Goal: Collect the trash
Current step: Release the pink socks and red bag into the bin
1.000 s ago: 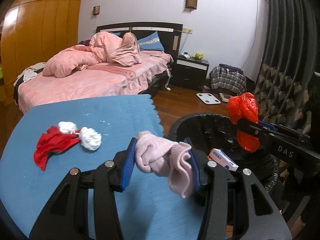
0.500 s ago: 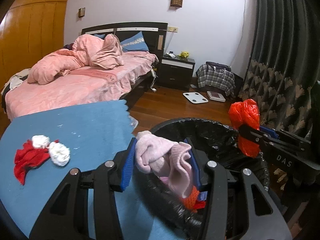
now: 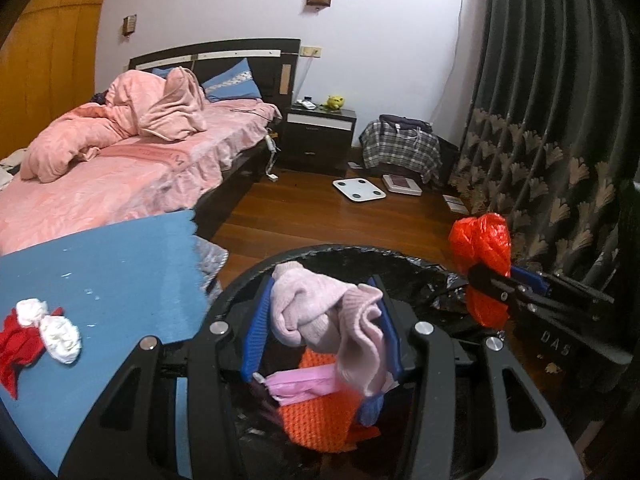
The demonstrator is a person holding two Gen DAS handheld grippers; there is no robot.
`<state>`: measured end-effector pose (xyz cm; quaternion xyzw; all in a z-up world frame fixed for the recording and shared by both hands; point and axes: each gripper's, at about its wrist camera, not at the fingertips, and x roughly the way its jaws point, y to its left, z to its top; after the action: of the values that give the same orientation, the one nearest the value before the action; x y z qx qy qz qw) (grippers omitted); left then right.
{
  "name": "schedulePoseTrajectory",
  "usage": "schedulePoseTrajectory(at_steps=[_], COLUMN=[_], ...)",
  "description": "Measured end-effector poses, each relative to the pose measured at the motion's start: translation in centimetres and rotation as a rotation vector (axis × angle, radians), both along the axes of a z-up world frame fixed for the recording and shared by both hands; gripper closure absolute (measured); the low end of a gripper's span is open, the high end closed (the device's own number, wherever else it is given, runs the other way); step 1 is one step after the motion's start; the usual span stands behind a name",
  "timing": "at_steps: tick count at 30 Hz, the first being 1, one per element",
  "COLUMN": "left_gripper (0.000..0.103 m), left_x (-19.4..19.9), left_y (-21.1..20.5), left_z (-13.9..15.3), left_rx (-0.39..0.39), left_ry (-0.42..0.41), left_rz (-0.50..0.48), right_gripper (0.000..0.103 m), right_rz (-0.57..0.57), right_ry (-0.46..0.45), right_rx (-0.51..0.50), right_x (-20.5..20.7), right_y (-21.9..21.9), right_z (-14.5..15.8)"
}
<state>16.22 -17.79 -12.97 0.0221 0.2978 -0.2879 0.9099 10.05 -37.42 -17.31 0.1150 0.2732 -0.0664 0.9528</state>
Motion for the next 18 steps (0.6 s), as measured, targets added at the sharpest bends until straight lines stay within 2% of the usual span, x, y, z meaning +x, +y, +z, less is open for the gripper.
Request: schedulePoseTrajectory(at_steps=[2, 3, 5, 8, 10, 13, 18], left_gripper=[0.053, 0.047, 0.032, 0.027, 0.027, 0.025, 0.017], left_x=[0.5, 0.5, 0.6, 0.5, 0.6, 0.8, 1.3], left_y=[-0.6, -0.9, -1.2, -1.1, -0.5, 1.1, 5.4], left_z=[-0.2, -0.2, -0.3, -0.3, -0.2, 0.1, 0.6], left_rx=[-0.017, -0.024, -0.047, -0.060, -0.062, -0.071, -0.052], left_ry=[0.018, 0.026, 0.037, 0.041, 0.041, 0.034, 0.005], left_rz=[-0.031, -0.044, -0.075, -0.088, -0.077, -0.041, 0.064], right_gripper=[0.068, 0.067, 0.056, 0.044, 0.027, 0.013, 0.006], right_rz=[-0.005, -0.006, -0.017, -0.029, -0.045, -0.068, -0.062], right_ry=[0.007, 0.010, 0.021, 0.024, 0.019, 0.009, 0.010], right_rx=[0.005, 0.003, -0.006, -0.009, -0.020, -0.040, -0.042], right_x=[0.0, 0.0, 0.0, 0.0, -0.2, -0.3, -0.2], right_y=[-0.6, -0.6, -0.9, -1.0, -1.1, -1.1, -0.7], right_z=[-0.4, -0.5, -0.9, -1.2, -1.2, -1.2, -1.2])
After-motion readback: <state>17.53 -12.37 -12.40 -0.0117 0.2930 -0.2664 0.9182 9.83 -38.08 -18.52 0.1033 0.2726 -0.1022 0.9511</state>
